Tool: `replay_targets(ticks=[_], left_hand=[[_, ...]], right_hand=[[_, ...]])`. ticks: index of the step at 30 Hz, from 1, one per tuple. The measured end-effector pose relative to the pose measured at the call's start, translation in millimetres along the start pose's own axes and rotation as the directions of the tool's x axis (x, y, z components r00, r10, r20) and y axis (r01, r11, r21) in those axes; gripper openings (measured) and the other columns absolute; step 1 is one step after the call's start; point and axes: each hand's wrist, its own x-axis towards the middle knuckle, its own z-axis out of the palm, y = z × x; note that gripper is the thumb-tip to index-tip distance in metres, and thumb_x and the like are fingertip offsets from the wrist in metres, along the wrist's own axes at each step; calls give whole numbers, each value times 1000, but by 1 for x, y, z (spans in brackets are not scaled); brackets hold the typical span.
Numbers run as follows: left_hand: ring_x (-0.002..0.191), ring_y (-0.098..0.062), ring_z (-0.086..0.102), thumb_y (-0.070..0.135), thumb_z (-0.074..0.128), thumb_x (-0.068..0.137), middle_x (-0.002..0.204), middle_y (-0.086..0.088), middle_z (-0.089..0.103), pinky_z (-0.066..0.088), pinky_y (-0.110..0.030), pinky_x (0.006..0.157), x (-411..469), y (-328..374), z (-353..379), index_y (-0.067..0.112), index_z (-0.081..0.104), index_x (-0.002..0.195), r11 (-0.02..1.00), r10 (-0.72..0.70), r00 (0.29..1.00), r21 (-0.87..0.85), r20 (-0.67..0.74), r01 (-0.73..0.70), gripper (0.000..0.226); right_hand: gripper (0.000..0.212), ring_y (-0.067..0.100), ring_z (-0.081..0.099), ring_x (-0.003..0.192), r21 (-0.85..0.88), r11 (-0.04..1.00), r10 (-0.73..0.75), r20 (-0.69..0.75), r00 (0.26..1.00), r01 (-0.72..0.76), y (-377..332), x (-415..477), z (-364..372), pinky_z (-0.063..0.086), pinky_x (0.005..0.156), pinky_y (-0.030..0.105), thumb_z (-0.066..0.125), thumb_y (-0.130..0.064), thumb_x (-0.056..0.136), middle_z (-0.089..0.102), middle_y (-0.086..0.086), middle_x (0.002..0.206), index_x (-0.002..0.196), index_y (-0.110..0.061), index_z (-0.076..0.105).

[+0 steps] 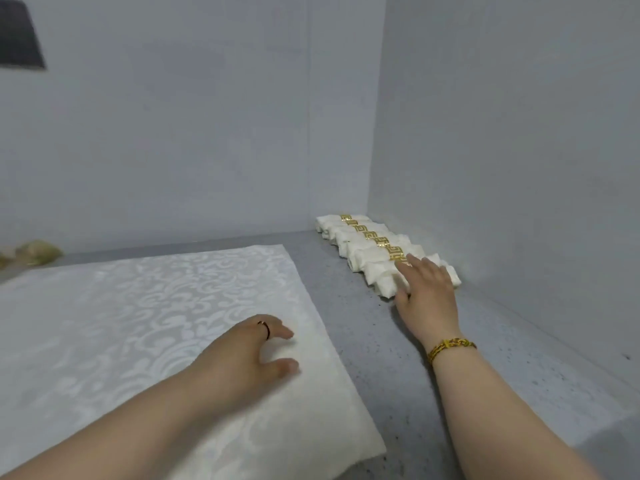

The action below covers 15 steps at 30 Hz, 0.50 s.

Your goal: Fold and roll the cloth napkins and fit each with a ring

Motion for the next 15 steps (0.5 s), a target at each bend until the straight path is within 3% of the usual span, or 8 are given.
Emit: replay_targets(ticks=[2, 3, 4, 5, 7, 10, 12, 15], left_hand=[[133, 3, 23, 74, 52, 65, 136, 24, 26, 18, -4, 95, -39, -21, -13, 42, 38, 126, 987, -26, 995, 159, 95, 10, 70], [136, 2, 18, 93, 37, 42, 145, 21, 19, 15, -7, 101, -55, -30, -19, 42, 33, 132, 974, -43, 991, 224, 126, 14, 104], [137, 2, 14, 101, 14, 18, 149, 20, 12, 12, -9, 104, -74, -38, -29, 42, 27, 136, 955, -103, 986, 291, 130, 61, 132], [138, 1, 10, 98, -4, 6, 150, 19, 8, 11, -11, 106, -86, -45, -34, 42, 22, 138, 939, -158, 979, 328, 132, 107, 145], [139, 1, 4, 96, -12, 5, 151, 19, 3, 10, -12, 107, -109, -57, -46, 42, 14, 140, 936, -224, 965, 306, 133, 175, 148], [135, 4, -4, 96, -17, 10, 151, 20, -3, 4, -12, 105, -123, -63, -50, 40, 8, 142, 945, -208, 967, 284, 145, 161, 145], [139, -1, -3, 96, -18, 12, 152, 17, -1, 3, -18, 111, -128, -65, -49, 39, 10, 142, 950, -202, 972, 267, 120, 165, 144], [141, -5, -1, 96, -16, 15, 153, 14, 3, 3, -22, 113, -132, -66, -49, 37, 15, 143, 959, -193, 975, 234, 114, 162, 144]], right_hand=[[47, 23, 20, 139, -5, 997, -75, 48, 996, 76, -17, -8, -4, 1, 114, 28, 30, -24, 90, 29, 6, 149, 135, -14, 42], [47, 21, 19, 140, 0, 993, -116, 95, 989, 117, -24, -11, -6, 2, 112, 24, 30, -27, 91, 28, 3, 149, 136, -16, 40], [44, 18, 18, 139, 11, 987, -159, 156, 975, 160, -36, -17, -10, 3, 112, 21, 33, -28, 94, 27, 1, 150, 137, -19, 38], [43, 15, 18, 139, 32, 981, -195, 222, 955, 193, -46, -23, -13, 5, 111, 21, 39, -27, 95, 26, -2, 150, 138, -21, 36], [46, 12, 21, 138, 138, 970, -239, 352, 905, 202, -73, -43, -21, 11, 109, 20, 46, -27, 93, 27, -5, 149, 138, -25, 34], [51, 4, 27, 133, 309, 937, -303, 493, 816, 161, -109, -76, -35, 18, 105, 15, 58, -35, 86, 32, -13, 145, 134, -31, 39], [54, -3, 30, 127, 376, 915, -365, 609, 704, 149, -124, -98, -42, 18, 101, 8, 66, -37, 80, 36, -18, 140, 130, -32, 45], [58, -12, 22, 124, 423, 878, -474, 696, 539, 226, -132, -126, -45, 11, 97, -3, 69, -34, 77, 32, -24, 137, 129, -35, 44]])
